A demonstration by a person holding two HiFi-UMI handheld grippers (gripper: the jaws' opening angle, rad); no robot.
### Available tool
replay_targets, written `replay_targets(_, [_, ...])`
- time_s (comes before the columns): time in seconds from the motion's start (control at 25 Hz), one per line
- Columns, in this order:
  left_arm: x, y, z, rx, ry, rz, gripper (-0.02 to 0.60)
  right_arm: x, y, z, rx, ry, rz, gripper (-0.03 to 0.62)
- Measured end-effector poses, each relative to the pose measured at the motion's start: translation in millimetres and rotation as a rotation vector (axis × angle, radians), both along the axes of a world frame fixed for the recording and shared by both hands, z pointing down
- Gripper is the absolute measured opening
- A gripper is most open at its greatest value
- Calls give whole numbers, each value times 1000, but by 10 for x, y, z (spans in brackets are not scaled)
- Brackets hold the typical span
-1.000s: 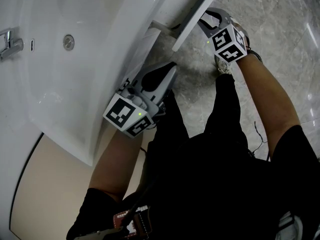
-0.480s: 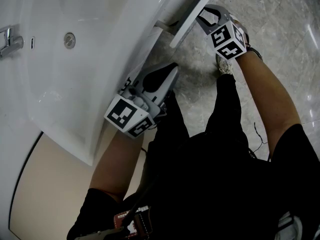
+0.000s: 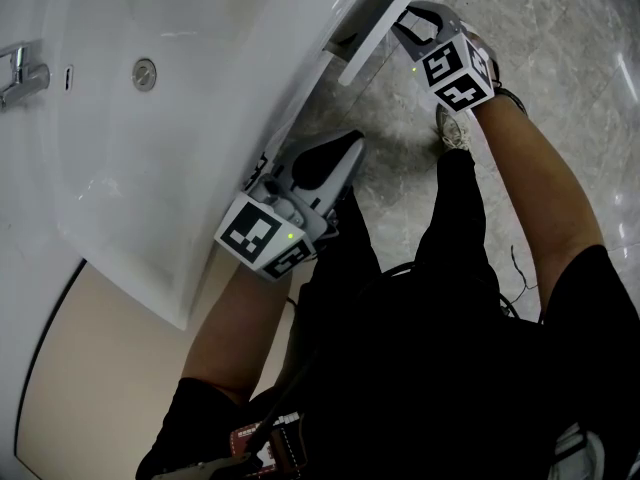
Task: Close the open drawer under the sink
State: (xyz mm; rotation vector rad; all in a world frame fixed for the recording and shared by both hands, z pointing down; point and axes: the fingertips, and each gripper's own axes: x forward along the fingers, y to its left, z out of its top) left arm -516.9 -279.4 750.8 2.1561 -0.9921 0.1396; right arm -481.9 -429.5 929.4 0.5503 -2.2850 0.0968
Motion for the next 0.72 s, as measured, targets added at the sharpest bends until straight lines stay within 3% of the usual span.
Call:
replay_targets(0.52, [28, 57, 40, -10, 5, 32, 0, -134, -81, -4, 4, -12, -8, 133])
replay_targets(0.72, [53, 0, -7, 23, 26, 8, 0, -163, -97, -10, 14, -8, -32, 133])
